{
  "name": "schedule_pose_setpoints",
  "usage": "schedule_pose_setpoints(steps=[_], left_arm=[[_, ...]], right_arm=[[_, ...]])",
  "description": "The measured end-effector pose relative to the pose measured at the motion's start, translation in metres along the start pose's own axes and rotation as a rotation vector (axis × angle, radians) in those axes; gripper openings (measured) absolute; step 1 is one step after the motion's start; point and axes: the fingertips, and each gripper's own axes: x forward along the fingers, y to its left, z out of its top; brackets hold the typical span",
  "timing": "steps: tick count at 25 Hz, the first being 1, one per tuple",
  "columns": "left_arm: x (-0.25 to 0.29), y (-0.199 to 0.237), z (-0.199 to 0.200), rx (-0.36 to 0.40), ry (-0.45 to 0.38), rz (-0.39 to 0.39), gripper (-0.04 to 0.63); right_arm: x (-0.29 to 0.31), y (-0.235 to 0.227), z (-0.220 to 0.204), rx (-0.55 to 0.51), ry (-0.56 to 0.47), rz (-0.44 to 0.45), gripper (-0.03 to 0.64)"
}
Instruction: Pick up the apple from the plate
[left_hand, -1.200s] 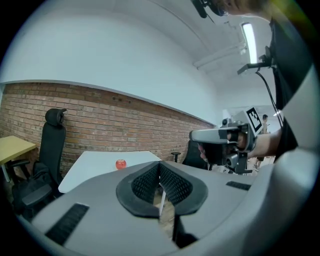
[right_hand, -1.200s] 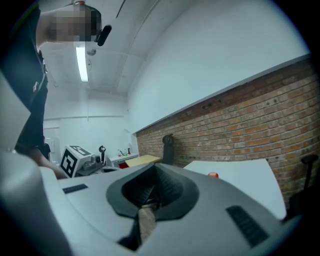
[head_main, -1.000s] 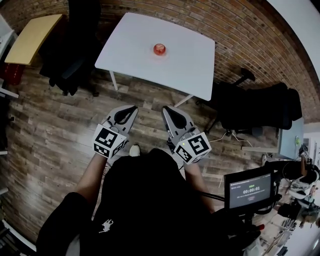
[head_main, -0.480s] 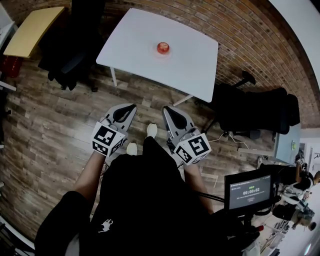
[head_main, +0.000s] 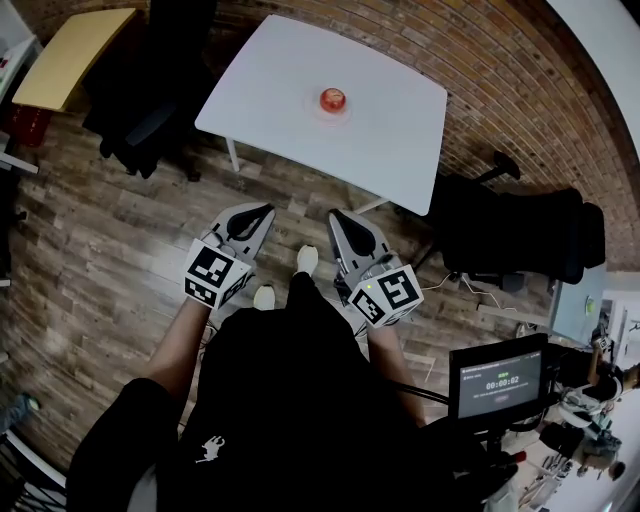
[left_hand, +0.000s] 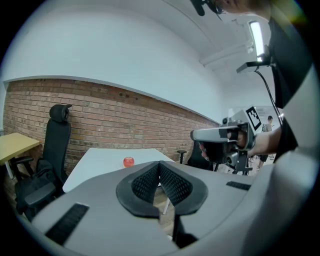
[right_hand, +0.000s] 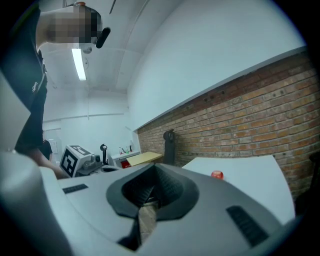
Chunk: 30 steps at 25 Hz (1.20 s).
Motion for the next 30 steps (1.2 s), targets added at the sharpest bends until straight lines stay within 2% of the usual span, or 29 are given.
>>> schedule_pose_setpoints(steps=[4,18,25,30], left_arm=[[0.017,0.005,0.009,0.011,-0.014,0.009,0.005],[0.081,0.022,0.03,0.024,0.013,0.023,0.005],[0.116,0.025,0.044,0.03,0.02,0.054,0.005],[0.159,0.03,0.061,0.031,0.035,0.077,0.005]], right_arm=[[0.008,-0.016,0.003,0.005,0.0,0.011,0.003],[0.027,-0.088,0.018,0.031,-0.011,0.021,0.003],[0.033,-0.126,0.026,0.033,-0.008,0.053,0.002],[0.042,-0.174,0.04,0.043,-0.015,0.077,0.003]])
